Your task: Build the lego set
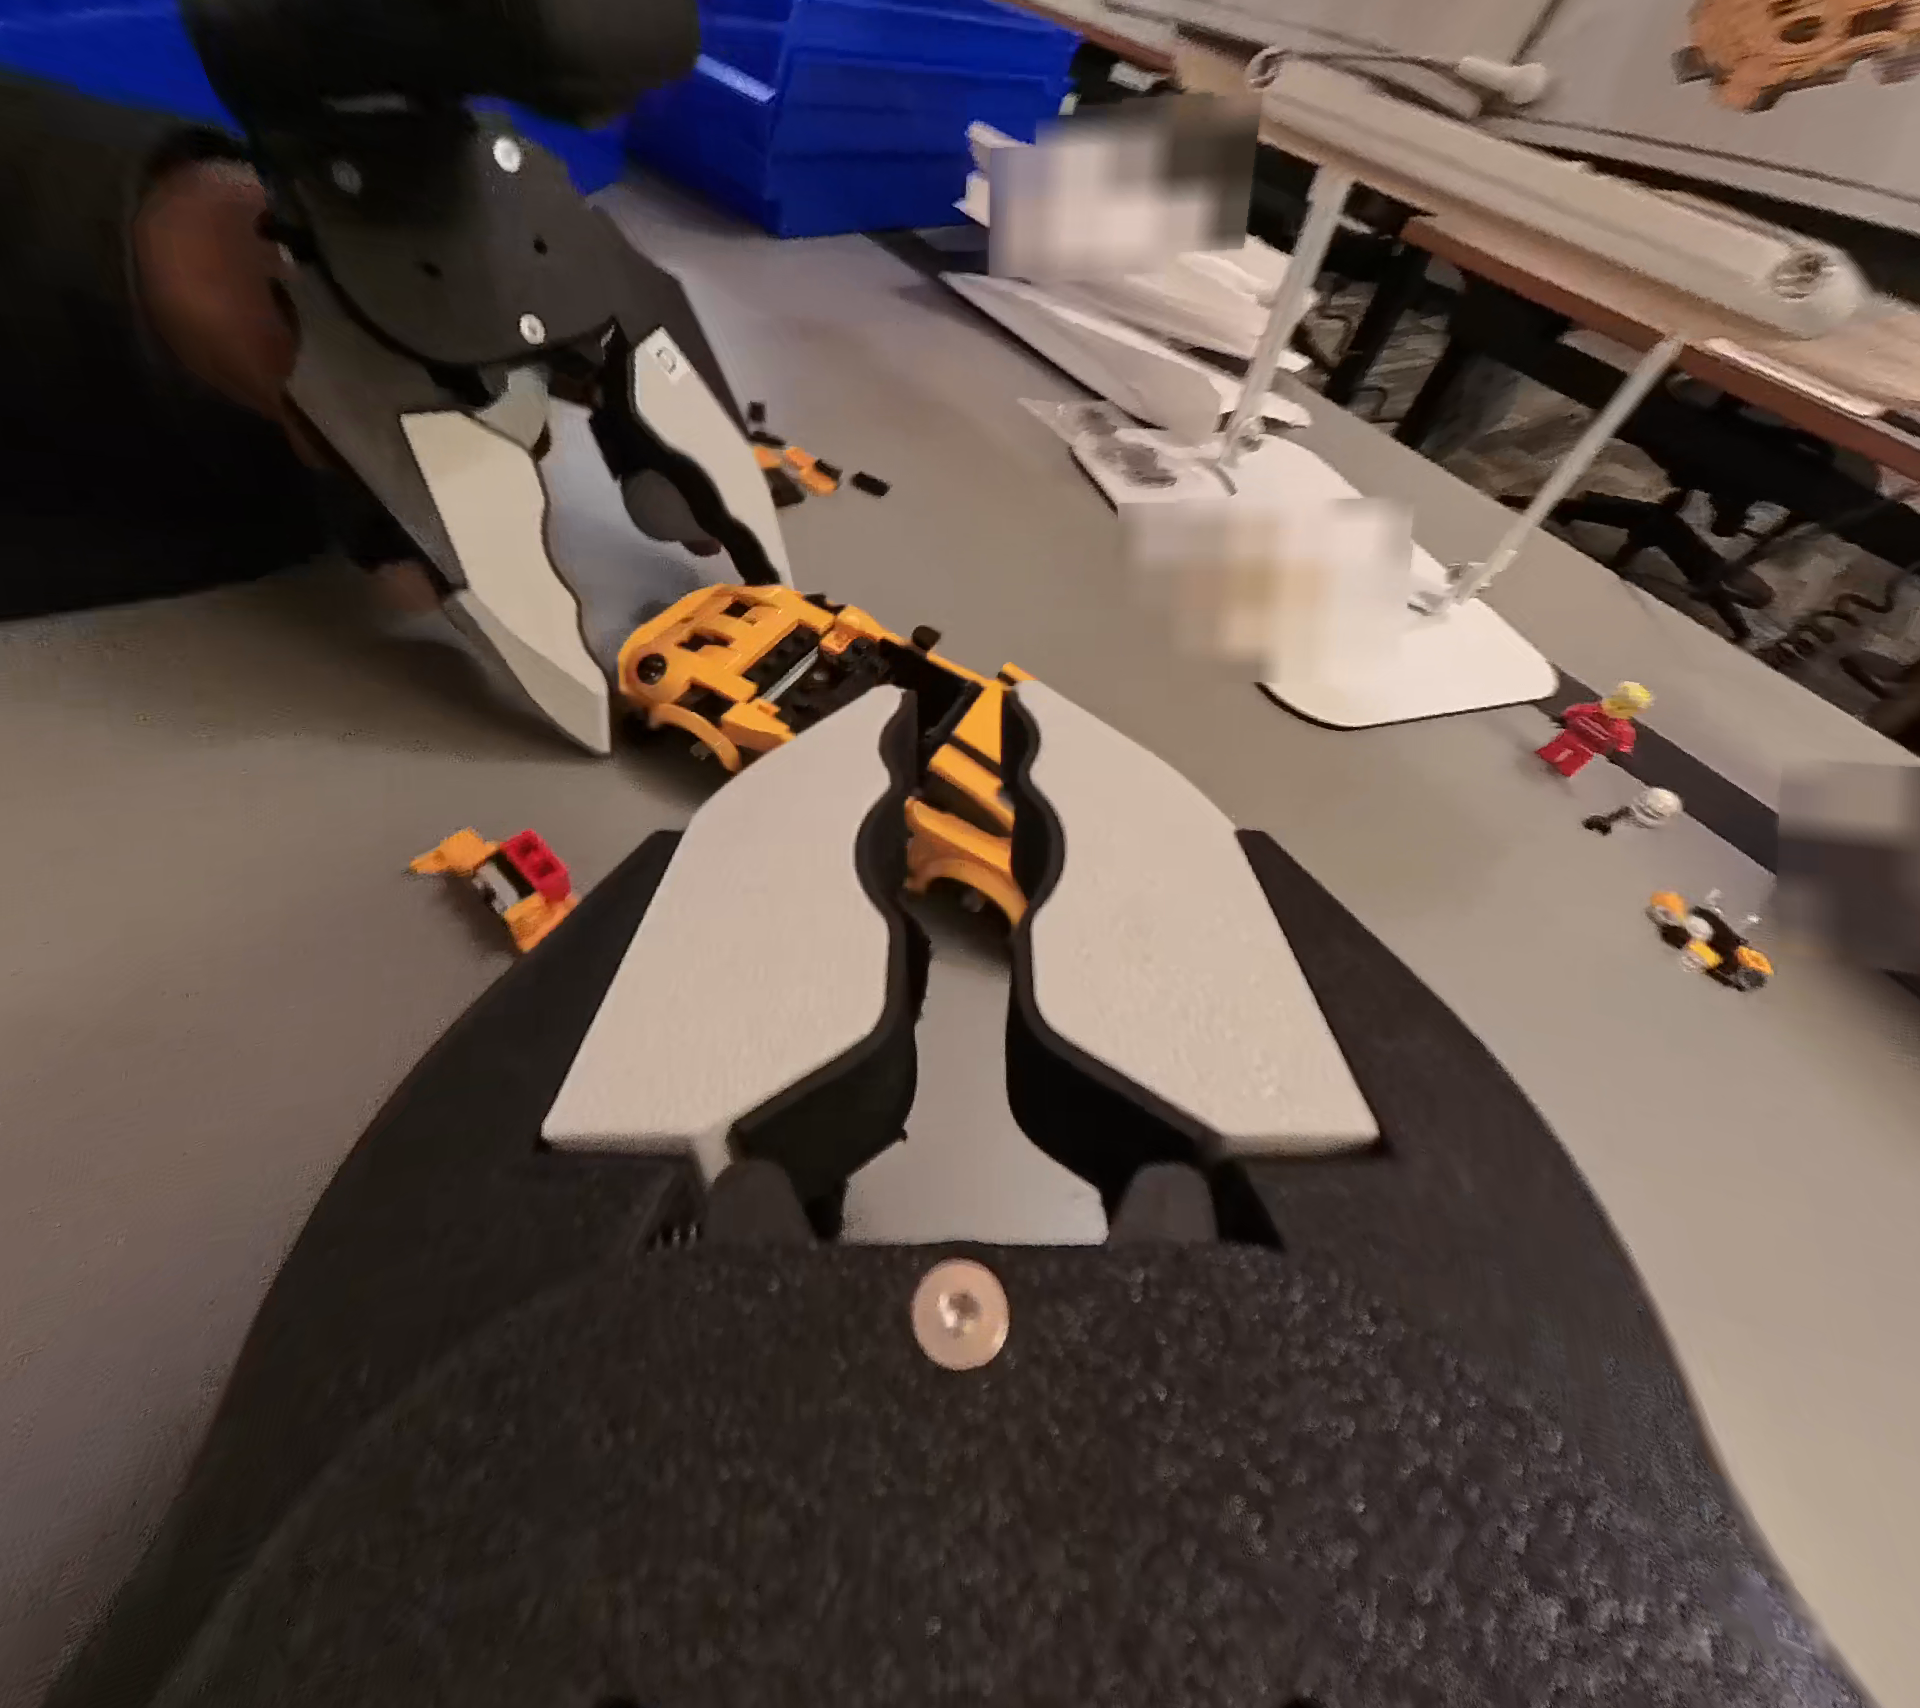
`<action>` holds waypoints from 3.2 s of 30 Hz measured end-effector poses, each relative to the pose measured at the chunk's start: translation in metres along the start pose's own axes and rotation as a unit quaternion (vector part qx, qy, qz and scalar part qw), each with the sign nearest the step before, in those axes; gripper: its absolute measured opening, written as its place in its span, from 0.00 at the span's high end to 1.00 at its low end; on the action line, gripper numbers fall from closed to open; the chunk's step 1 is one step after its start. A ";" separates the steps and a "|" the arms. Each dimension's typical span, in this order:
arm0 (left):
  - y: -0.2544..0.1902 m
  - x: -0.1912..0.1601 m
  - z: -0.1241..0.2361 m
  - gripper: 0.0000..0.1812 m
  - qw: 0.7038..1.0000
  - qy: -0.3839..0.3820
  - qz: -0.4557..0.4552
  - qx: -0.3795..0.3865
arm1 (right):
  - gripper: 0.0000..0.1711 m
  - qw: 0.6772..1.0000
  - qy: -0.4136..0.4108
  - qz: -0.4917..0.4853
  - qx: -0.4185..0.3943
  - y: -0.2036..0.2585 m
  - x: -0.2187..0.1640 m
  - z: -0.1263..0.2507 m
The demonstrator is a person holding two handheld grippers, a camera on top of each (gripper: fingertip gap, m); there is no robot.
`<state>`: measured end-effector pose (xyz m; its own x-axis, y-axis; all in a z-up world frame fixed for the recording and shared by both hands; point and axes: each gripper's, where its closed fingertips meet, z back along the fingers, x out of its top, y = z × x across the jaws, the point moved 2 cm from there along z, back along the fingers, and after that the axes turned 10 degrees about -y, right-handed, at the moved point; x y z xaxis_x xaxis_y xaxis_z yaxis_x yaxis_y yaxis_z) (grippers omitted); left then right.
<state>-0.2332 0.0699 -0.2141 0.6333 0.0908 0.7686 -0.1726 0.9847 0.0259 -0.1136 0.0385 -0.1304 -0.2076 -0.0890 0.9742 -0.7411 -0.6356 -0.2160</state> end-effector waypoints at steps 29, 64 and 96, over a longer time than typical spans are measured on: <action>-0.067 0.052 0.050 0.76 0.951 -0.224 -0.158 -0.144 | 0.90 0.888 0.123 -0.297 0.329 0.084 0.001 -0.009; -0.079 0.076 0.063 0.91 0.926 -0.315 -0.163 -0.129 | 0.85 0.805 0.010 -0.467 0.366 0.072 0.027 -0.011; -0.025 0.063 0.017 0.91 0.861 -0.154 0.408 -0.262 | 0.83 0.963 0.089 0.235 0.101 0.054 -0.005 -0.035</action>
<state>-0.2014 0.0483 -0.1558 0.2182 0.8197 0.5296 -0.0492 0.5512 -0.8329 -0.1751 0.0319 -0.1488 -0.6083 -0.2818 0.7420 -0.4036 -0.6951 -0.5949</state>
